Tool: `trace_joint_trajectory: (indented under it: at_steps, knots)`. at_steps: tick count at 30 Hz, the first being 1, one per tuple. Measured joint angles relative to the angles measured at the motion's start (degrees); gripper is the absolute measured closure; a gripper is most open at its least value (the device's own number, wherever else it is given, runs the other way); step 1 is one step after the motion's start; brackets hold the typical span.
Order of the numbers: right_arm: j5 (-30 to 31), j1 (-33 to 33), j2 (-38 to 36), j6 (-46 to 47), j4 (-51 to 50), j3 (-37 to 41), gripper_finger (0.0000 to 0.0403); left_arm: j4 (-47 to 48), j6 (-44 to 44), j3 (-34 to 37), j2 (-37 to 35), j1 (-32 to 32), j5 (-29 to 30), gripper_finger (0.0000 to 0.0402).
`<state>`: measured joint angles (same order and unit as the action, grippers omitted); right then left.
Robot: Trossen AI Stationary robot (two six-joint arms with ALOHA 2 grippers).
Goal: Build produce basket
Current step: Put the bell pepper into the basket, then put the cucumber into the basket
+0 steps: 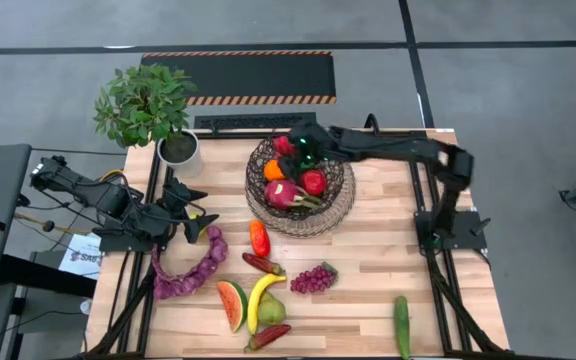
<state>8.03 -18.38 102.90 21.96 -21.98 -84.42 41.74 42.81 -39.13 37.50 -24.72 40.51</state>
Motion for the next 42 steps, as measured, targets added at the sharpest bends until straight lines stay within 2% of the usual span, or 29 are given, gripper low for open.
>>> trace_joint_trajectory:
  at_steps: [7,13,27,30,34,38,42]
  knots:
    - [0.0,-5.0,10.6,-0.2,-10.2,-9.2,0.0129,0.0,0.5,0.0,0.0,0.0,0.0,0.0034]
    - [-0.4,-5.9,14.4,-0.6,-10.7,-11.7,0.0104,0.0,0.6,0.0,0.0,0.0,0.0,0.0034]
    - [-0.6,-5.8,12.4,-2.3,-13.6,-13.8,0.0008,0.0,0.8,0.0,0.0,0.0,0.8,0.0034]
    - [-2.2,-5.0,12.4,-2.1,-23.7,-18.0,0.0004,0.1,0.8,0.0,0.0,0.0,0.8,0.0034]
    - [-5.3,-0.8,12.4,0.7,-46.3,-25.1,0.0008,0.9,0.8,0.0,0.0,0.0,0.7,0.0034]
    - [-4.9,8.5,11.4,8.0,-67.6,-25.7,0.0014,1.5,1.1,0.0,0.0,0.0,0.7,0.0034]
    - [-4.2,22.8,6.0,19.7,-65.5,-18.7,0.0017,1.5,1.1,0.0,0.0,0.0,0.7,0.0034]
